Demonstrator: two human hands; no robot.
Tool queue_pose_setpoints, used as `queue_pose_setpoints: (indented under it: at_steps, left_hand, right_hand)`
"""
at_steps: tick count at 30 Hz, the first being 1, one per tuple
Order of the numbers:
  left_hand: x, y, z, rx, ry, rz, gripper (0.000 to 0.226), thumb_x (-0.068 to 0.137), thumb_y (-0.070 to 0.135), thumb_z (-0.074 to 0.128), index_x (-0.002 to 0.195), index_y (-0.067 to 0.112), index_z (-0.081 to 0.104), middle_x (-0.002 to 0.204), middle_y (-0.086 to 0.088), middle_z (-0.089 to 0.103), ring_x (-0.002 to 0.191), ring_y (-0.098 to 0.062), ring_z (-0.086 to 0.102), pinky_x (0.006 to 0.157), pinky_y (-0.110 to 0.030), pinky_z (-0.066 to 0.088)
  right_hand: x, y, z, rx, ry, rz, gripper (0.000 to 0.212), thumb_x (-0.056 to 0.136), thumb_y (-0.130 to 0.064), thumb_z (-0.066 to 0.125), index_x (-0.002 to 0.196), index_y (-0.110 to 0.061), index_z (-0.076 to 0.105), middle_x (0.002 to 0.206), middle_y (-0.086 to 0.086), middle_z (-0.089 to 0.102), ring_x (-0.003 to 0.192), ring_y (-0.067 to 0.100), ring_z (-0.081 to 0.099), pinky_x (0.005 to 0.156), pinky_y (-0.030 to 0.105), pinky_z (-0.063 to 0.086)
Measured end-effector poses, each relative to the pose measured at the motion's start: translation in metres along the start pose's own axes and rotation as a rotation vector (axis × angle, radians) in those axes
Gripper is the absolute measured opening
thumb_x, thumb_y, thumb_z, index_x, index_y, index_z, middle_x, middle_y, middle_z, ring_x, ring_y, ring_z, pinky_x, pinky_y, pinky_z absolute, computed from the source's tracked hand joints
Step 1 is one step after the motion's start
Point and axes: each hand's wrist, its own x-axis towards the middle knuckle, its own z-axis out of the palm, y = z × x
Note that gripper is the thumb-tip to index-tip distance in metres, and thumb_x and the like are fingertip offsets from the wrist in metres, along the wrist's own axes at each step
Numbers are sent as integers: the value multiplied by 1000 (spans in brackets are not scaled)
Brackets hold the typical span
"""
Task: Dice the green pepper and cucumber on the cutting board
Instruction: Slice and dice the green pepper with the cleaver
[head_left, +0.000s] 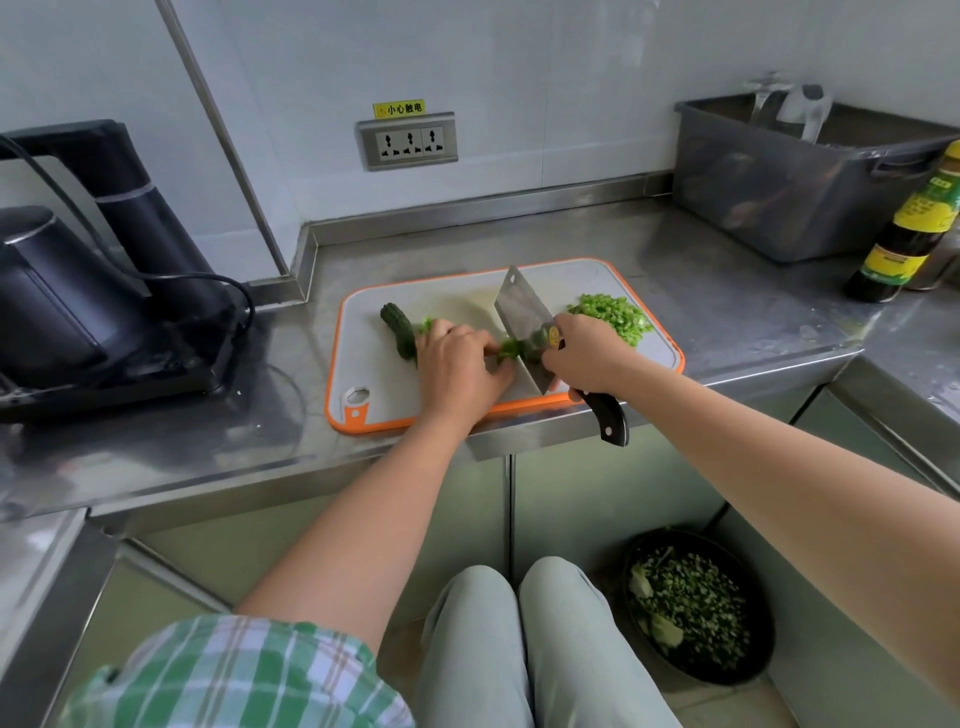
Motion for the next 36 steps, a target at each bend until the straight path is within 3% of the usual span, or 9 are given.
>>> queue_pose_setpoints:
  at_steps: [4,9,14,22,28,36]
  left_hand:
    - [-5,-7,0,-169,30,-40,15,76,34,72,74,20,73,76,-4,70,88,-32,54,80,-37,44]
    - [0,-11,3,-246,-28,-53,29,80,38,73,103,22,68,89,7,71,91,-23,52,81,-35,41]
    - [1,-10,7,-229,-40,-20,36,80,34,72,115,26,67,91,6,70,88,-26,56,81,-38,45]
    - [10,-6,11,-192,-44,-133,26,89,28,64,114,23,72,93,-9,72,91,-33,58,81,-35,43]
    - [17,10,7,-266,-59,-353,16,86,27,68,98,21,77,95,-7,74,93,-30,64,72,-28,46]
    - [21,12,2,-306,-97,-436,14,84,26,70,94,19,78,94,-5,74,88,-25,67,63,-21,37]
  right_hand:
    - [0,-5,0,-61,3,-36,9,87,-6,48,92,-5,41,89,16,53,87,41,63,49,27,37]
    - [0,-12,-4,-99,-32,-44,5,89,-6,45,93,-7,43,84,15,54,55,29,58,42,29,43]
    - [2,-14,-5,-78,-36,-24,7,89,-4,43,95,-7,43,77,9,49,47,23,56,37,26,42]
    - [-3,-16,-9,-67,43,-85,3,87,-4,44,89,-5,43,85,17,55,47,26,55,38,28,39]
    - [-7,-17,-9,-159,33,-108,33,88,-10,44,120,-2,53,95,18,63,51,25,54,53,37,52]
    - [-12,-19,-7,-225,-6,-112,23,87,-6,45,110,-3,50,89,13,50,64,25,46,45,26,31]
